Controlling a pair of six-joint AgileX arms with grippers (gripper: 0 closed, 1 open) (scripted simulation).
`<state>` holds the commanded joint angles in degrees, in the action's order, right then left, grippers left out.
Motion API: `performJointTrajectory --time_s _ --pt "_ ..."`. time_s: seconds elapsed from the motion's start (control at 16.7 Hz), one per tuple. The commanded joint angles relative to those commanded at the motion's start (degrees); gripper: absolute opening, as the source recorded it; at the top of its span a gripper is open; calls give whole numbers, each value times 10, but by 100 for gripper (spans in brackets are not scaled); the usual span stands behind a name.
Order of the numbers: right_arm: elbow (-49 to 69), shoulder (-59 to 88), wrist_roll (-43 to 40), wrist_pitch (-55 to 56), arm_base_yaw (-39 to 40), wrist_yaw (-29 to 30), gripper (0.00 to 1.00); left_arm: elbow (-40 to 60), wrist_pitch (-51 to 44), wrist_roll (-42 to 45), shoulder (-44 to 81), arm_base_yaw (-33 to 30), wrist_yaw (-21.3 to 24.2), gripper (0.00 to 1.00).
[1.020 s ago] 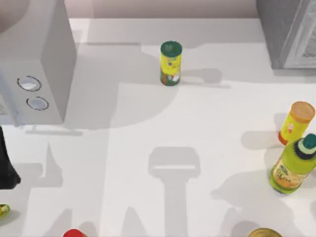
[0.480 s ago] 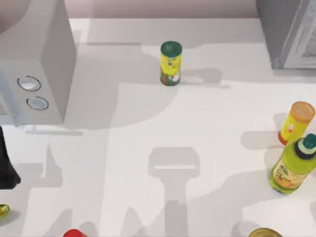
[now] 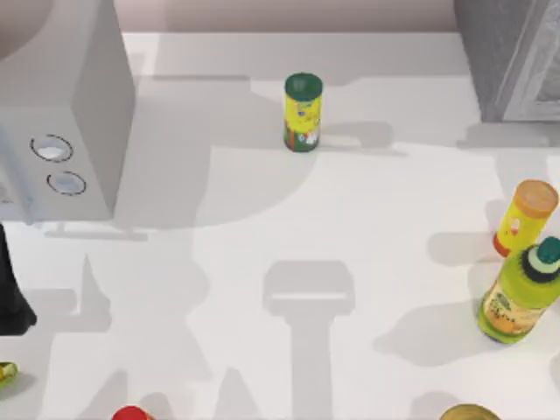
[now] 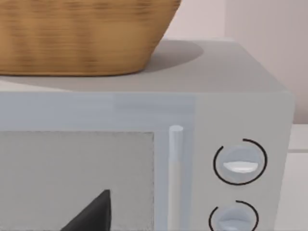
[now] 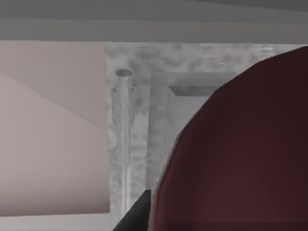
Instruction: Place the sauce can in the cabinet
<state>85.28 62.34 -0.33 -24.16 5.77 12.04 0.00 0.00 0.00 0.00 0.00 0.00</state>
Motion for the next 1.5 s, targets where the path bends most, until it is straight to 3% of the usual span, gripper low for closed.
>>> performJointTrajectory --time_s 0.36,0.9,1.5 --pt "198 137 11 -52 46 -4 0 0 0 0 0 0 0 100" --pt "227 171 13 -56 47 -10 0 0 0 0 0 0 0 100" --pt "419 403 12 -22 7 -36 0 0 0 0 0 0 0 100"
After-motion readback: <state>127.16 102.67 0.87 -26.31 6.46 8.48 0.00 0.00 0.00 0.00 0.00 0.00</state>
